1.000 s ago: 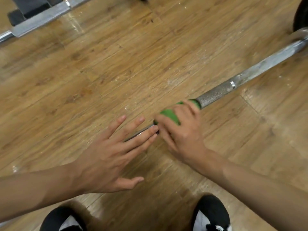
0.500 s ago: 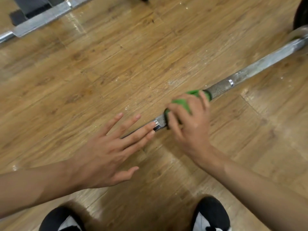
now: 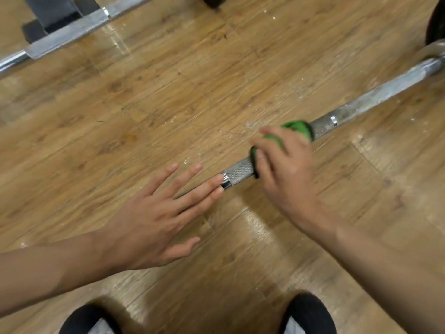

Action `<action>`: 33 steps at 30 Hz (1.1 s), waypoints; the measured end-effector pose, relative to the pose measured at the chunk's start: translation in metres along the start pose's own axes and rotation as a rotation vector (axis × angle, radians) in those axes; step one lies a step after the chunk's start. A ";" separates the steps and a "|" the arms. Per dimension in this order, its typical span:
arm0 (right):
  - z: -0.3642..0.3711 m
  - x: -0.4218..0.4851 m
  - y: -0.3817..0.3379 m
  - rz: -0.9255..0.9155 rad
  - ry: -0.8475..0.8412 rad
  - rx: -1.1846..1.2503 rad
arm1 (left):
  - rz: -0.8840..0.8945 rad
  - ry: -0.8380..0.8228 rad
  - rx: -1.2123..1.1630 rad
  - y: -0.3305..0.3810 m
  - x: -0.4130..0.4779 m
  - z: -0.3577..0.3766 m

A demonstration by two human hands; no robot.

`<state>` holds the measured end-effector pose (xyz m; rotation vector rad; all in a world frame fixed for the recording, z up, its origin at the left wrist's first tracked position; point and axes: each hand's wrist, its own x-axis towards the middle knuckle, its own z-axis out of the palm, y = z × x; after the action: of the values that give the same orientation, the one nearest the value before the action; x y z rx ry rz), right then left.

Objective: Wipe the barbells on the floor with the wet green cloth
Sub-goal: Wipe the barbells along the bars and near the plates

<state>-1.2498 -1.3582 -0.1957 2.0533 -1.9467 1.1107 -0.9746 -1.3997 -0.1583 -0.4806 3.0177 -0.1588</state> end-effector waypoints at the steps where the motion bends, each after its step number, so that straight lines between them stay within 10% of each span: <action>1: 0.005 -0.005 -0.014 -0.063 -0.033 0.019 | -0.002 0.003 0.003 0.000 0.000 0.001; 5: -0.004 0.007 0.025 -0.342 -0.132 -0.086 | -0.003 0.015 -0.005 -0.003 0.001 0.001; 14: -0.010 0.026 0.032 0.181 0.051 -0.138 | -0.006 0.041 -0.030 -0.010 0.000 0.002; 21: 0.006 0.009 0.003 -0.309 -0.127 -0.093 | 0.001 0.029 -0.034 -0.014 0.001 0.004; 30: -0.009 0.026 0.041 0.285 0.025 -0.214 | 0.016 0.026 -0.066 -0.021 0.001 0.006; 33: 0.018 0.006 -0.019 0.135 -0.008 -0.168 | 0.013 0.013 -0.045 -0.026 0.002 0.007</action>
<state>-1.2256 -1.3695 -0.1973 1.8685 -2.1296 0.9272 -0.9678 -1.4255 -0.1621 -0.4654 3.0419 -0.0939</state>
